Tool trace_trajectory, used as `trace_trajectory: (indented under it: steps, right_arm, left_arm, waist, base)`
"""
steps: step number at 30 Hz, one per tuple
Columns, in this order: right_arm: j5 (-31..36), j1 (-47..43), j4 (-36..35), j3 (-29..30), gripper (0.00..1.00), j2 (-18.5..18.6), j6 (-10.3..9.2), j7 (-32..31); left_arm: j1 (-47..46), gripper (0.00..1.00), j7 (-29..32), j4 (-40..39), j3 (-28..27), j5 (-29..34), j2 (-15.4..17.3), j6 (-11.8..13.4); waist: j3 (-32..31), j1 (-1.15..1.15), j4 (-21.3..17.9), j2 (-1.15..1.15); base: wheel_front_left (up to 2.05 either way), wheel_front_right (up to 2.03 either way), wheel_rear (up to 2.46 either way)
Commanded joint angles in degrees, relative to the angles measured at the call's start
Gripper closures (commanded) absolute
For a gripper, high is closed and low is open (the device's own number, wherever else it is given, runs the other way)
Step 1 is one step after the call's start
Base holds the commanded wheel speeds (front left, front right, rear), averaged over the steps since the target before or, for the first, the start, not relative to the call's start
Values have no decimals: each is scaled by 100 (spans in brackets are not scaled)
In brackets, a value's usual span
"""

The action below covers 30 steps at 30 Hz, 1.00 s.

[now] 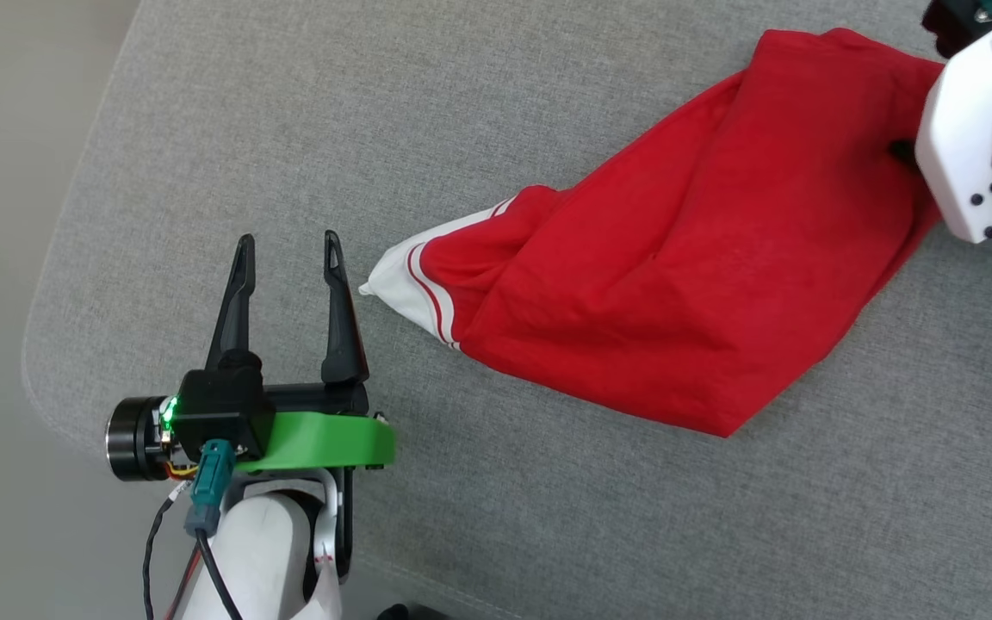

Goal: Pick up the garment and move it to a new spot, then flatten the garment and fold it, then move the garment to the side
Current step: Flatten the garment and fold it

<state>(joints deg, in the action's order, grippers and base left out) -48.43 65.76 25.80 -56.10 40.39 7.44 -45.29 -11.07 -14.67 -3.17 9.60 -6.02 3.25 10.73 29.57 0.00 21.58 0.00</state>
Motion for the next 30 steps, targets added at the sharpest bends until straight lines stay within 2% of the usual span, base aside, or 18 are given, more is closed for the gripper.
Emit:
trace_trajectory:
  steps: [1, 7, 11, 15, 18, 24, 30]
  right_arm:
    - [-76, -295, 171, -265, 100, -122, 5, 80]
    - [-81, 297, 166, -83, 100, -247, 5, 1214]
    - [-5, 585, 28, -93, 100, -190, 5, 1849]
    - [17, 685, -327, -167, 100, 5, 5, 2298]
    - [38, 549, -878, -167, 100, 335, 5, 2701]
    - [43, -341, -1936, 224, 100, 1032, 5, 3106]
    - [51, -2008, -2655, 1228, 100, 1535, 5, 3303]
  left_arm:
    - [-92, 0, -32, 16, -11, 43, -35, -36]
    - [14, 0, -32, 100, -91, 142, -36, -79]
    - [168, 0, -32, 153, -189, 228, -36, -139]
    - [338, 0, -33, 200, -279, 306, -33, -214]
    - [509, 0, -33, 268, -360, 364, -19, -260]
    - [821, 0, -33, 369, -487, 409, 27, -297]
    - [1124, 0, -33, 444, -645, 426, 93, -302]
  waist:
    - [-89, 0, -59, 0]
    - [-447, 0, -227, 0]
    - [-744, 0, -389, 0]
    - [-1015, 0, -594, 0]
    - [-1293, 0, -802, 0]
    - [-1705, 0, -1170, 0]
    - [-2007, 0, -1533, 0]
  base:
    - [0, 0, 0]
    - [0, 0, 0]
    - [0, 0, 0]
    - [0, 0, 0]
    - [0, 0, 0]
    - [0, 0, 0]
    - [0, 0, 0]
